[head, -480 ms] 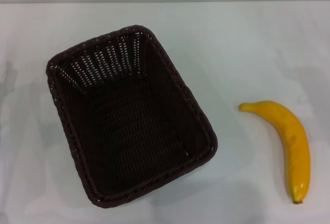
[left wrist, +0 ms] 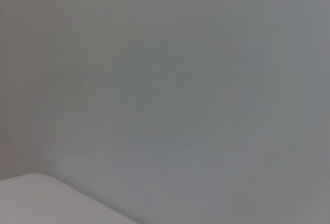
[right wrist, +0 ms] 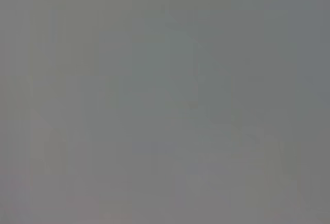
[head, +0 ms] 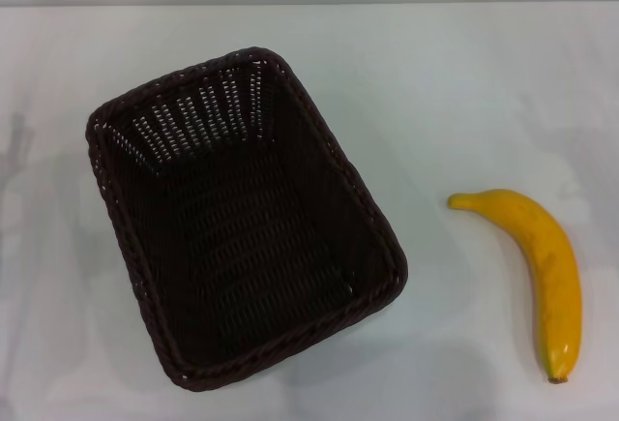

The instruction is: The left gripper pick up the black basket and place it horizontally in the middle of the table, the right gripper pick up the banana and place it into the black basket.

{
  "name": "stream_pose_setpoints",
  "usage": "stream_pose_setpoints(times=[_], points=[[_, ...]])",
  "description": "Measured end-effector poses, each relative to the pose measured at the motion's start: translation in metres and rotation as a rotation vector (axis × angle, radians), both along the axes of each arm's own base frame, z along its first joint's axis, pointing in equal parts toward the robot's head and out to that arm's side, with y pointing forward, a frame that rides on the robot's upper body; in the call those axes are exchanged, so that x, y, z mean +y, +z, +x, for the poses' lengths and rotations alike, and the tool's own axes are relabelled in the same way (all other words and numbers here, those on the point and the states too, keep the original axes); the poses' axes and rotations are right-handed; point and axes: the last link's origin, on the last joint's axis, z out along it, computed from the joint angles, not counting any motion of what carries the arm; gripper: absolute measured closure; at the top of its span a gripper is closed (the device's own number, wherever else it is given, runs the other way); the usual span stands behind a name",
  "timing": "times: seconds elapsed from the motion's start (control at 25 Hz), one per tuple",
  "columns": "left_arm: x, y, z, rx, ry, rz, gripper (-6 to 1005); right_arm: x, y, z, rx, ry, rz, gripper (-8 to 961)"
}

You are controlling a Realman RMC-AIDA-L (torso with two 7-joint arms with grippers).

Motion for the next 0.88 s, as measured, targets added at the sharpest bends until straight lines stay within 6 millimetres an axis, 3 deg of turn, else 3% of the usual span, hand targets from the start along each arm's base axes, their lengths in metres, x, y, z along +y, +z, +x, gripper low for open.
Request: stream_pose_setpoints(times=[0.2,0.36,0.6,0.68,0.88], points=[[0.011,0.013,0.004,-0.079,-0.059,0.003,139,0.004,0.002,-0.004,-0.008,0.015,0.002,109],[0.028,0.040,0.012,-0.169,-0.159,-0.059,139,0.006,0.003,-0.005,-0.011,0.022,0.003,109],[0.058,0.090,0.029,-0.238,-0.251,-0.384,139,0.010,0.006,-0.009,-0.020,0.038,0.013,110],[0.070,0.109,0.043,-0.215,-0.270,-0.527,139,0.010,0.007,-0.010,-0.021,0.041,0.013,110],[0.093,0.132,0.083,-0.109,-0.299,-0.800,139,0.012,0.007,-0.011,-0.026,0.042,0.013,109]])
